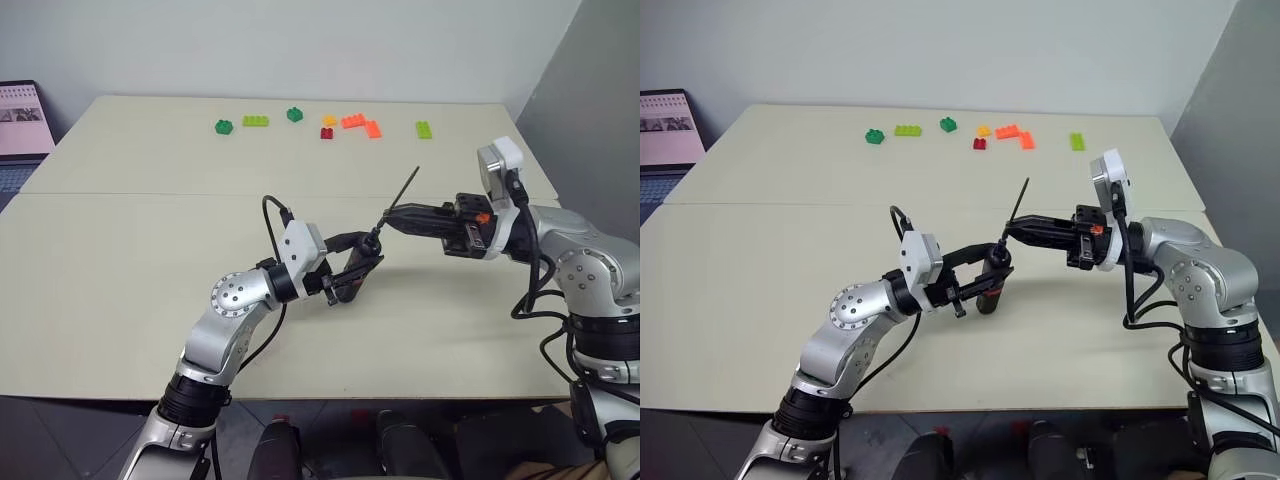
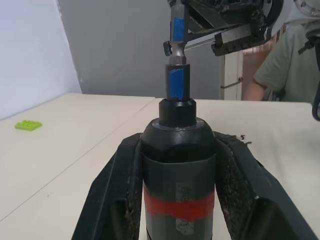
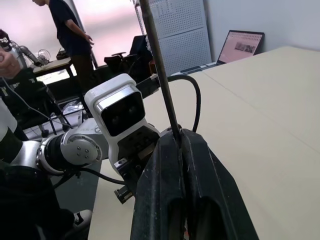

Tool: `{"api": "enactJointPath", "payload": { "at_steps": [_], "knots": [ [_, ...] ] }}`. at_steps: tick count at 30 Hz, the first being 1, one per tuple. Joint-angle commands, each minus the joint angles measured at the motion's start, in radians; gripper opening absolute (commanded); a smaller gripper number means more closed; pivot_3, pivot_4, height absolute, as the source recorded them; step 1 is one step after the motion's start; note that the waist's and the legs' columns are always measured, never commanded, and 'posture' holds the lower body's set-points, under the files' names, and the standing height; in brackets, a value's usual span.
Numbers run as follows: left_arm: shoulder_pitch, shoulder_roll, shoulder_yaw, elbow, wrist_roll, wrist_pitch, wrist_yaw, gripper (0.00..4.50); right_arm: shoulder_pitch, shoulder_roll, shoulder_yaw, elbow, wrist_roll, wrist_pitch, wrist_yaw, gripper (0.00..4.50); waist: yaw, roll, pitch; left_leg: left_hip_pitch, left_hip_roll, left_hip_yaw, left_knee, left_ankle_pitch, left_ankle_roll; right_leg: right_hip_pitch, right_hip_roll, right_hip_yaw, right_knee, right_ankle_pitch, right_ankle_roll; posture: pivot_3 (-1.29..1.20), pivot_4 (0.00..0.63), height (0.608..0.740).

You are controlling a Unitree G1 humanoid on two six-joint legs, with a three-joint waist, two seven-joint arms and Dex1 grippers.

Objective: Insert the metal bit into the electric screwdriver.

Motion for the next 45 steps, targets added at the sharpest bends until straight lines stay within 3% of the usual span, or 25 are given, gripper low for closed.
{"api": "enactJointPath", "payload": {
  "at_steps": [1,10,28,45],
  "knots": [
    [-0.017,0.007,0.07,-0.021,0.006,-0.013,0.048,1.64,0.016,-0.011,0.09,-0.031,-0.049,-0.01,0.064,0.0,0.0,0.0,0.0,0.0,0.0,0.0,0.0,0.0,0.0,0.0,0.0,0.0,0.0,0.0,0.0,0.0,0.15,0.74],
    [-0.016,0.011,0.066,-0.021,0.008,-0.012,0.044,1.64,0.002,-0.011,0.095,-0.03,-0.062,0.007,0.061,0.0,0.0,0.0,0.0,0.0,0.0,0.0,0.0,0.0,0.0,0.0,0.0,0.0,0.0,0.0,0.0,0.0,0.15,0.74],
    [-0.014,0.022,0.065,-0.011,0.014,-0.017,0.033,1.64,-0.013,-0.032,0.026,-0.043,-0.05,0.003,0.059,3.86,-0.001,0.0,0.001,-0.001,0.0,0.0,-0.001,0.0,0.0,-0.001,0.0,0.0,-0.001,0.0,0.0,0.0,0.15,0.74],
    [-0.026,0.012,0.063,-0.005,0.014,-0.008,0.04,1.64,-0.041,0.012,-0.057,-0.022,-0.066,-0.059,-0.072,3.86,0.003,0.0,0.002,-0.009,0.0,0.0,0.0,0.0,0.0,-0.008,0.0,-0.001,-0.001,0.003,-0.005,0.0,0.15,0.74]
  ]
}}
